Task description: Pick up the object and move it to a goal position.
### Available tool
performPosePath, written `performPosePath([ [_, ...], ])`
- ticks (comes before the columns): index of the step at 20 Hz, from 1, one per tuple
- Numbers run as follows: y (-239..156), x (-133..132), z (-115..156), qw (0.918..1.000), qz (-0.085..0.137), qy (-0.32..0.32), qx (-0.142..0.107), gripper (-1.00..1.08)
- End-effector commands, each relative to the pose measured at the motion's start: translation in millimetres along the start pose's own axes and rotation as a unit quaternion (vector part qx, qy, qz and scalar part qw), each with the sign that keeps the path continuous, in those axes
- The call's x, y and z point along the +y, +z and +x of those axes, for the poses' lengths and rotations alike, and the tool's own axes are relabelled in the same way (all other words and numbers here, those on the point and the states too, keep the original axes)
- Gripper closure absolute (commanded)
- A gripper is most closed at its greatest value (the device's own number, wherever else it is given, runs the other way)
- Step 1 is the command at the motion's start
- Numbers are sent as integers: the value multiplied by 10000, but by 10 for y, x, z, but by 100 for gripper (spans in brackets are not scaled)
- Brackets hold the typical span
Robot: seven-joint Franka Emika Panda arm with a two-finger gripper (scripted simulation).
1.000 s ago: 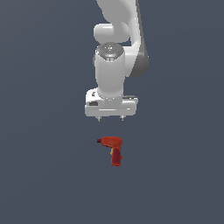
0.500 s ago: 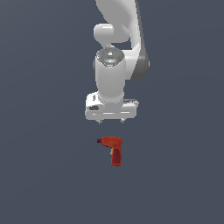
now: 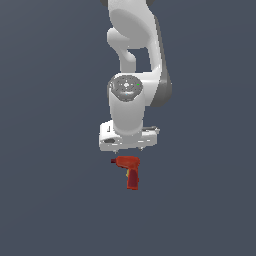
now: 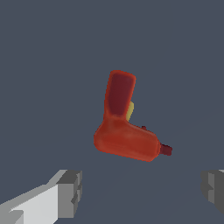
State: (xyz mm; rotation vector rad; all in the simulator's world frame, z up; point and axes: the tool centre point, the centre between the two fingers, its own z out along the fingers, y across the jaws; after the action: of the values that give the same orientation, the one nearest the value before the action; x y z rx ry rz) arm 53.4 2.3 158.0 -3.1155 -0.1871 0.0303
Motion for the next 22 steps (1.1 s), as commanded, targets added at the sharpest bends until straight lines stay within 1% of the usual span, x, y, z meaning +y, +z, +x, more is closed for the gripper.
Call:
performPosePath([
  [1, 118, -8, 101, 9999, 49, -102, -72, -100],
  [11, 637, -37, 437, 9978, 294, -493, -337, -100],
  [17, 870, -45, 536, 9961, 415, -643, -437, -100],
  [22, 985, -48, 574, 9952, 477, -712, -483, -100],
])
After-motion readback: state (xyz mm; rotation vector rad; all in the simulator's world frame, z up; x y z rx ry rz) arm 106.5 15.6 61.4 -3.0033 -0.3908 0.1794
